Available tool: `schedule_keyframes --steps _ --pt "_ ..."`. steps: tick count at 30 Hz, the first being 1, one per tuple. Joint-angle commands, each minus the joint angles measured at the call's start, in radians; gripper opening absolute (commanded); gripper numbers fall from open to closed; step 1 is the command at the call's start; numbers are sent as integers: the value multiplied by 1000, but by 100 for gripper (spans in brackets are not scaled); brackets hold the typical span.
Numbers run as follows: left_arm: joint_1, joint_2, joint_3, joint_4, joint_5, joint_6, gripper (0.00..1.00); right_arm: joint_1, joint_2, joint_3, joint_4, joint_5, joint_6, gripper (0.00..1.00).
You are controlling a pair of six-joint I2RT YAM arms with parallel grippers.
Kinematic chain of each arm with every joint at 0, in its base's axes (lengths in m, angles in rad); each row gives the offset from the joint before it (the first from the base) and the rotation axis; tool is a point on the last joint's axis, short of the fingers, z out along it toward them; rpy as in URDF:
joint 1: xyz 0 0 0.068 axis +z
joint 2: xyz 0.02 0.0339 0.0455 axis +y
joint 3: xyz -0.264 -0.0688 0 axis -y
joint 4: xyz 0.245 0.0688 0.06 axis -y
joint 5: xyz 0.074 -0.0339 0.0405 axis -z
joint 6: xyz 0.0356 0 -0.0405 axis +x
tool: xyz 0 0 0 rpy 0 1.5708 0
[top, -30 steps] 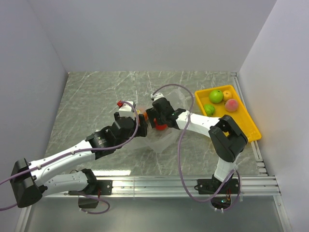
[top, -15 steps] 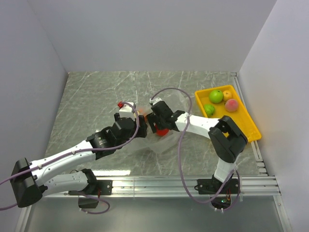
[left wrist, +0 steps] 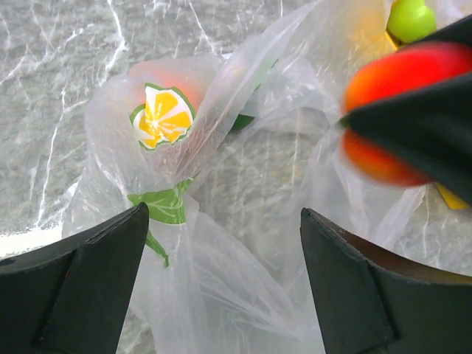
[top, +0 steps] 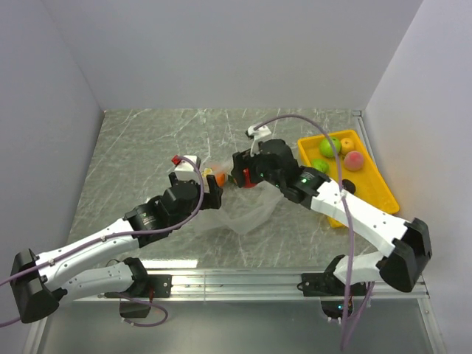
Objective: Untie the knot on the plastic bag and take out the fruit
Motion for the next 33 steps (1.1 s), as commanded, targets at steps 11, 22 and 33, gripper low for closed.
schedule_keyframes --steps 11,22,33 --pt "3 -68 4 7 -37 -7 94 -326 -307 79 -79 227 -8 29" --pt "20 -68 21 -64 -40 -19 99 -889 -149 -65 -99 102 318 31" --pt "78 -78 47 -163 -28 -44 99 -993 198 55 -113 155 412 100"
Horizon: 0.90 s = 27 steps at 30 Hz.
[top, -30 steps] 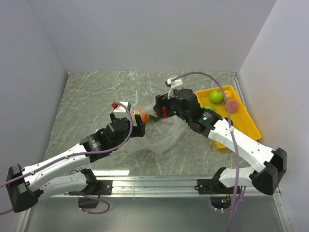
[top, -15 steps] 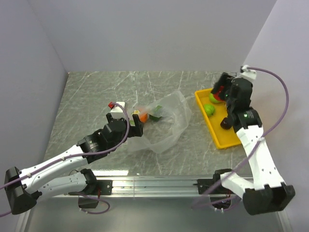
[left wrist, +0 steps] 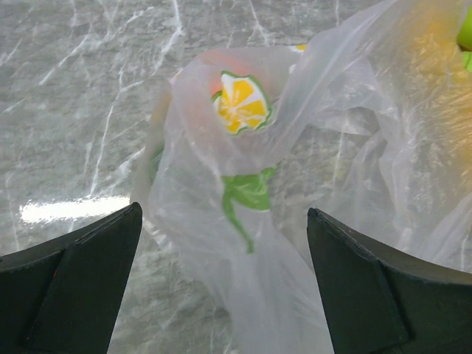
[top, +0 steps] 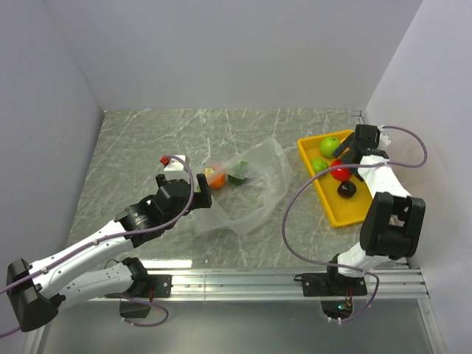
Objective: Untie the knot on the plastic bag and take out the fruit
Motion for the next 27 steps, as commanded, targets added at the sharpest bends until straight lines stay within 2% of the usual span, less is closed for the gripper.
schedule_keyframes --steps 1,7,11,13,14,15,19,25,27 --pt "17 -15 56 -39 0 -16 99 0 5 101 -7 50 42 100" --pt "28 -6 61 -64 25 -16 99 44 -47 112 -44 97 20 100" --pt "40 -3 62 -70 42 -7 99 164 -210 80 19 40 -84 97" --pt "51 0 64 -73 60 -2 99 299 -312 59 65 10 -156 89" --pt "53 5 64 -75 65 3 99 342 -338 54 77 1 -185 87" --pt "57 9 61 -75 74 4 99 442 -363 54 94 0 -195 87" --pt "74 28 68 -84 121 7 99 654 -421 58 113 -7 -199 81" --pt "85 43 77 -82 146 9 99 930 -313 55 162 -76 -170 78" --pt "86 55 79 -76 148 -2 98 972 -263 60 191 -162 -176 78"
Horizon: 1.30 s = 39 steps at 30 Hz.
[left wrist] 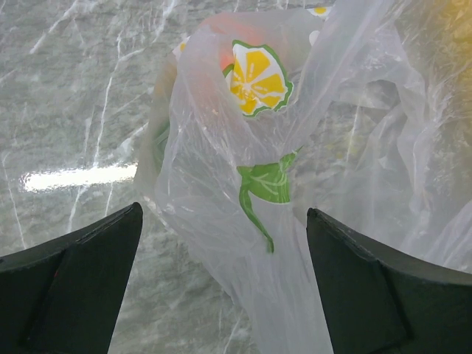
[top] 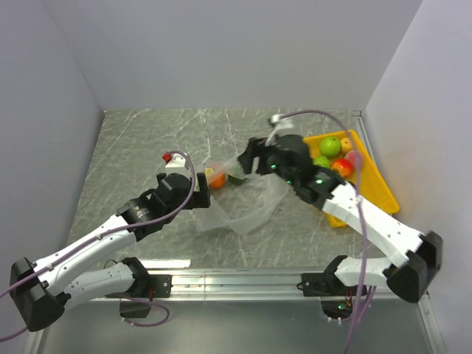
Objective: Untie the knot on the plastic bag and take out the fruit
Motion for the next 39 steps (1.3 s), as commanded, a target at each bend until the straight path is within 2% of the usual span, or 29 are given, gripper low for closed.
schedule_keyframes --steps 1,6,9,12,13,15,16,17,18,21,27,34,39 --pt "7 16 48 14 26 -18 98 87 123 8 57 -121 -6 77" --pt "7 85 61 7 44 -87 93 125 203 -47 166 -152 41 77" --pt "6 137 87 -19 58 -135 86 122 257 -56 180 -152 61 77" --pt "7 182 119 -55 64 -181 72 122 292 -73 212 -149 90 77" --pt "7 198 124 -60 55 -190 61 118 312 -76 220 -144 101 77" --pt "7 211 131 -86 37 -198 48 109 341 -81 243 -158 127 77" --pt "6 221 142 -100 8 -201 35 106 373 -78 246 -167 132 76" --pt "7 226 150 -117 -3 -202 27 107 390 -70 247 -174 140 76" --pt "7 231 168 -144 -8 -202 15 107 402 -66 246 -178 146 76" --pt "7 240 174 -149 -5 -168 3 109 441 -70 282 -168 161 76" --pt "14 264 220 -206 24 -132 0 106 519 -16 307 -42 196 77" --pt "17 264 242 -183 61 -112 0 98 642 57 355 38 232 96" --pt "18 284 268 -174 86 -109 1 78 699 103 402 3 252 99"
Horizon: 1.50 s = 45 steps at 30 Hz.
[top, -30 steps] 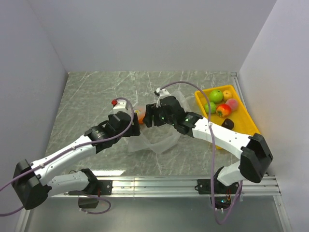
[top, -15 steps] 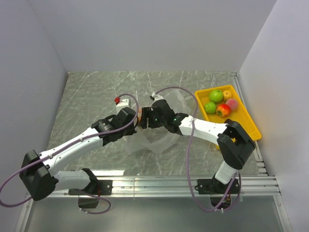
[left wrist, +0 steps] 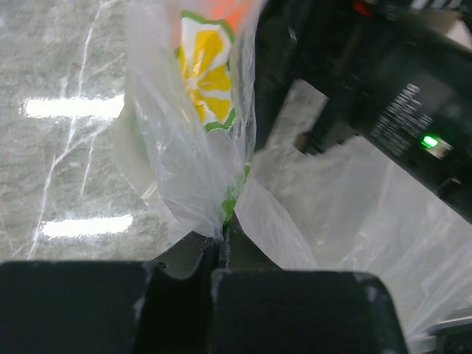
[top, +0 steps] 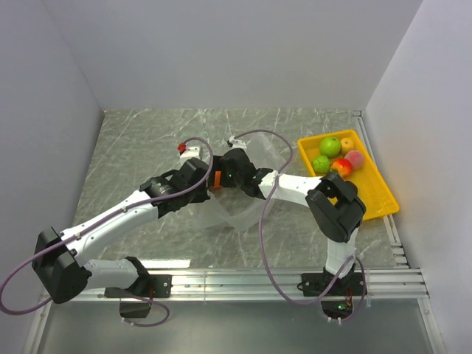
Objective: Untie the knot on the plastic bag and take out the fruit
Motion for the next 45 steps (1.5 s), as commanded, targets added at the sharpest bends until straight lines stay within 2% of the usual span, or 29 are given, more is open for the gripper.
schedule_keyframes --steps 1,14,17,20,21,23,24,27,30,38,45 --pt "2 11 56 4 40 21 1 -19 33 67 83 31 33 100" --pt "3 51 56 38 92 27 1 -20 214 198 84 -43 135 99" --pt "3 51 36 47 104 18 1 -20 240 197 119 -72 126 93" --pt "2 42 18 47 100 12 1 -26 240 182 133 -95 117 79" --pt "3 39 9 47 97 12 1 -28 226 171 156 -96 112 68" --pt "2 30 1 46 81 7 1 -32 207 147 164 -92 99 57" --pt "2 27 -8 44 77 6 1 -34 194 139 164 -92 93 48" --pt "3 17 -25 39 54 -2 0 -37 141 113 147 -96 50 31" --pt "9 13 -36 33 32 -3 0 -37 55 73 124 -92 4 21" --pt "45 2 -62 53 12 23 1 -37 -158 -45 35 -109 -107 15" --pt "72 33 -15 70 9 58 1 -37 -287 -82 -89 -276 -197 14"
